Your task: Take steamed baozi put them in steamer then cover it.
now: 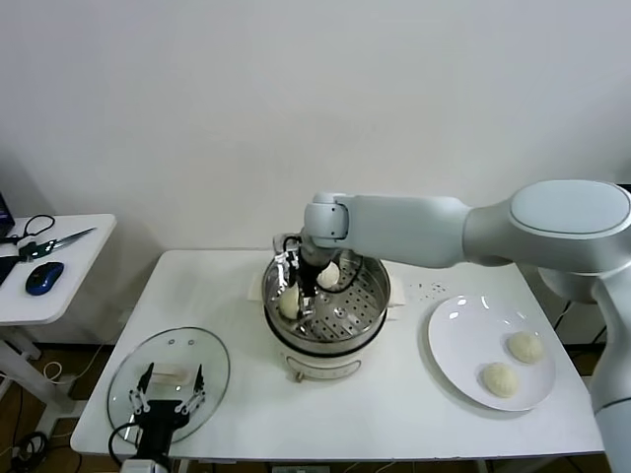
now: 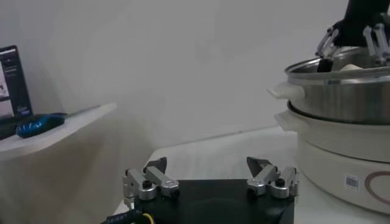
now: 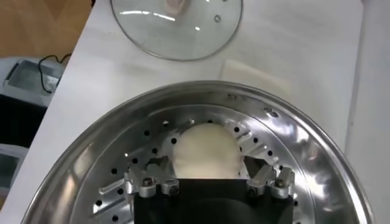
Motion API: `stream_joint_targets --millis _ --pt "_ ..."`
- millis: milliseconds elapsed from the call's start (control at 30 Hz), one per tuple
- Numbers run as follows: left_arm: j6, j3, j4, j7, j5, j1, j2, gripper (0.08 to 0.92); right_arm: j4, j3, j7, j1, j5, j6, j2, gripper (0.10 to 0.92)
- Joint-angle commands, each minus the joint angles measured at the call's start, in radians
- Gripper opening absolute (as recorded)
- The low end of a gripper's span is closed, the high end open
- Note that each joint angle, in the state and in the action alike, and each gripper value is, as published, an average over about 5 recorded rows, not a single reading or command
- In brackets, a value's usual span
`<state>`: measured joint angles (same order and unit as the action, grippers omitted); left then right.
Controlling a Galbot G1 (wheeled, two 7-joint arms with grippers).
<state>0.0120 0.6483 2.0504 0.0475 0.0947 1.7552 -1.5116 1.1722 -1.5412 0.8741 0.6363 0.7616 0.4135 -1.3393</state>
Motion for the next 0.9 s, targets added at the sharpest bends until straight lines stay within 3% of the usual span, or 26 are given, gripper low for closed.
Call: stream_joint_targets --millis 33,200,533,900 --pt "-0.003 -0.001 0.000 0.000 0.004 0.000 0.002 0.823 0.082 -0.039 0.118 0.177 -0.003 -0.081 0.186 0.823" --pt "-0.007 0.000 -0.001 0.001 0.008 -0.002 0.000 0.823 0.178 -0.096 0.180 0.270 -0.045 -0.141 0.362 0.823" --pt "-0.026 0.004 0.004 0.003 0.015 -0.025 -0.001 0.823 0.379 -0.067 0.183 0.189 -0.330 -0.145 0.762 0.823" --pt "-0.030 0.007 0.008 0.011 0.036 -0.021 -0.013 0.823 0.346 0.261 0.202 -0.340 -0.663 -0.170 0.992 0.823"
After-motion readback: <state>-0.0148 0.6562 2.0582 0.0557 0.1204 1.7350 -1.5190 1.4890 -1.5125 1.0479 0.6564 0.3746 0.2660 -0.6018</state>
